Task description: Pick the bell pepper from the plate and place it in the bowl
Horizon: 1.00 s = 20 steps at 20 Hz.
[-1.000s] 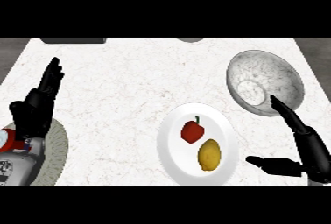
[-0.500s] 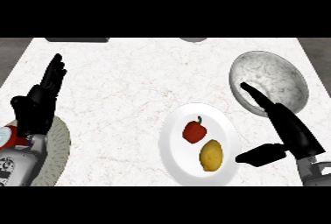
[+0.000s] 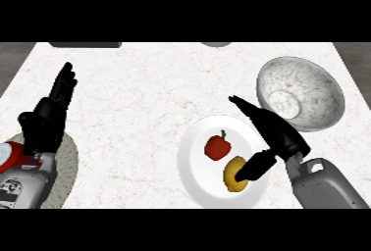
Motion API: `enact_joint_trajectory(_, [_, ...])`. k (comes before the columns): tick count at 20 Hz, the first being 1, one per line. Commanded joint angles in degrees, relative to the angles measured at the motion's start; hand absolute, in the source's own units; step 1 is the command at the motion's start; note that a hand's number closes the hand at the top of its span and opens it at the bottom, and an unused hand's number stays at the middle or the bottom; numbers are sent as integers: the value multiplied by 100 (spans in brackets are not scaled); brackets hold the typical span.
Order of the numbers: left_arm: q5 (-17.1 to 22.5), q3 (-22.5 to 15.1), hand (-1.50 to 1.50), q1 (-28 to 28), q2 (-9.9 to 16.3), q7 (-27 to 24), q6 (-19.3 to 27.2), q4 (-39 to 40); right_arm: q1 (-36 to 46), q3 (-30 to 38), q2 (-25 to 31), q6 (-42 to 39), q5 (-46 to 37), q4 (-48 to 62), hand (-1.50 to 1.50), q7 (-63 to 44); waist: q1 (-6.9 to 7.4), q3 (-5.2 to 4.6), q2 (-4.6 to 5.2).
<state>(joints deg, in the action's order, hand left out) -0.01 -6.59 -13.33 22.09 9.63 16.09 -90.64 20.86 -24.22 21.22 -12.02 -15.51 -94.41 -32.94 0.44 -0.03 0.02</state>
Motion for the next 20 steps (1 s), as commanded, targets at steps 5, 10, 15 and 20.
enact_joint_trajectory(5, [-200,1,0,97,-174,199,-86,-202,83,-179,-296,-417,-502,1110,-150,-123,-20,4,2])
enact_joint_trajectory(10, [-364,205,0,288,-284,123,-290,-329,246,-101,-1014,-326,-1041,1537,-150,-287,-21,3,-3])
enact_joint_trajectory(15, [-354,590,0,-209,-276,189,-491,70,407,156,-1321,-188,-1341,2303,-150,254,-25,4,2])
enact_joint_trajectory(20, [-495,602,0,226,-520,-98,-588,-60,206,59,-1681,-23,-1811,2562,-150,488,-27,3,-2])
